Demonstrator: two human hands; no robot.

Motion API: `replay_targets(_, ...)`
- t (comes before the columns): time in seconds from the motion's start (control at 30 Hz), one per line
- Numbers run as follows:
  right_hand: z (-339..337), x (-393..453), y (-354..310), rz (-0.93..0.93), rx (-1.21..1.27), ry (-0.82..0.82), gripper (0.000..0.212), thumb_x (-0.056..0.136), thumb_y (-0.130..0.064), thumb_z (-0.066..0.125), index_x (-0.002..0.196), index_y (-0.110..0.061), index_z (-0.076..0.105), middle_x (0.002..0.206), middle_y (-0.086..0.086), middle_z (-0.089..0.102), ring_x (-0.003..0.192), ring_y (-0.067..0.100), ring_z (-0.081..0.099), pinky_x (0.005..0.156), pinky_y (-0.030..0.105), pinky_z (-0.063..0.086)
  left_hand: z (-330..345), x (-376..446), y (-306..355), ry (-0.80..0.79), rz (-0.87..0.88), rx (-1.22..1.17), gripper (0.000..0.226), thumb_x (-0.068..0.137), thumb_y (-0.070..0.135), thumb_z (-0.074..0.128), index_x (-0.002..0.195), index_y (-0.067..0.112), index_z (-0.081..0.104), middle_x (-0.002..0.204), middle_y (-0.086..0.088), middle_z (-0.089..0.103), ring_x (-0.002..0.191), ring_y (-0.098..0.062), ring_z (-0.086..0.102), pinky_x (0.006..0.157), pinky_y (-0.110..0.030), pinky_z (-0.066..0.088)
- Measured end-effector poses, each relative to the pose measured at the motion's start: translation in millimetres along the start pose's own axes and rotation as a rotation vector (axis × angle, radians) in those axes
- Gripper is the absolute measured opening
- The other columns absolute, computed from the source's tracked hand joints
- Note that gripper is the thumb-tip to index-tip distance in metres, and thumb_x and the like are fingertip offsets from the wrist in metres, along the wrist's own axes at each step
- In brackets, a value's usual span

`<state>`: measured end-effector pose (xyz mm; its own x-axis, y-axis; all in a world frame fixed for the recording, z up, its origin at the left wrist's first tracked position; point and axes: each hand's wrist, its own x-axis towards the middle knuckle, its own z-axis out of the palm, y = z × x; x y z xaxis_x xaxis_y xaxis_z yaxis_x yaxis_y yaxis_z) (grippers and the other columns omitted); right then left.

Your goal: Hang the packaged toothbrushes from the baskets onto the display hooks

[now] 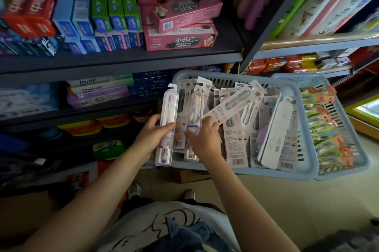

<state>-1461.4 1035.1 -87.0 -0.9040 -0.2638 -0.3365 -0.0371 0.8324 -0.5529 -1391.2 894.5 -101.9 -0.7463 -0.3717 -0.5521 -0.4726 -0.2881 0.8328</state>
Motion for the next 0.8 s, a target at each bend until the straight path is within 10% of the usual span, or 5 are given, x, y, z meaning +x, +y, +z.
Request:
replay_targets(0.3,-31,-16,4,-0.01,0.465,-0.023,0.029,0.093,-0.032,0.072,0.09,-0.008,0.056,0.073,-0.001,0.058,0.052,0.004,0.053,0.051,0.019,0.045,-4,-4,8,-0.135,-0.055,-0.278,0.045,0.095,0.026,0.066,0.137,0.017,0.056,0.116,-0.013,0.073,0.1,-0.028,0.072,0.081,-0.046,0.06)
replay_targets(0.47,-35,-30,-20,-0.183,0.572,-0.23,0.031,0.098,-0.028,0.066,0.121,-0.008,0.062,0.091,0.004,0.071,0.069,0.007,0.069,0.059,0.021,0.054,17,-14,20,-0.276,-0.039,-0.289,0.038,0.087,0.038,0.063,0.124,0.026,0.059,0.105,-0.003,0.077,0.096,-0.02,0.075,0.073,-0.035,0.06)
replay_targets(0.8,-94,-19,53,-0.06,0.346,0.29,0.015,0.1,-0.018,0.06,0.112,-0.017,0.068,0.096,0.003,0.065,0.068,0.006,0.057,0.055,0.012,0.046,51,1,18,-0.173,-0.059,-0.219,0.037,0.091,0.012,0.07,0.123,0.028,0.061,0.093,-0.007,0.078,0.081,-0.025,0.076,0.062,-0.036,0.06)
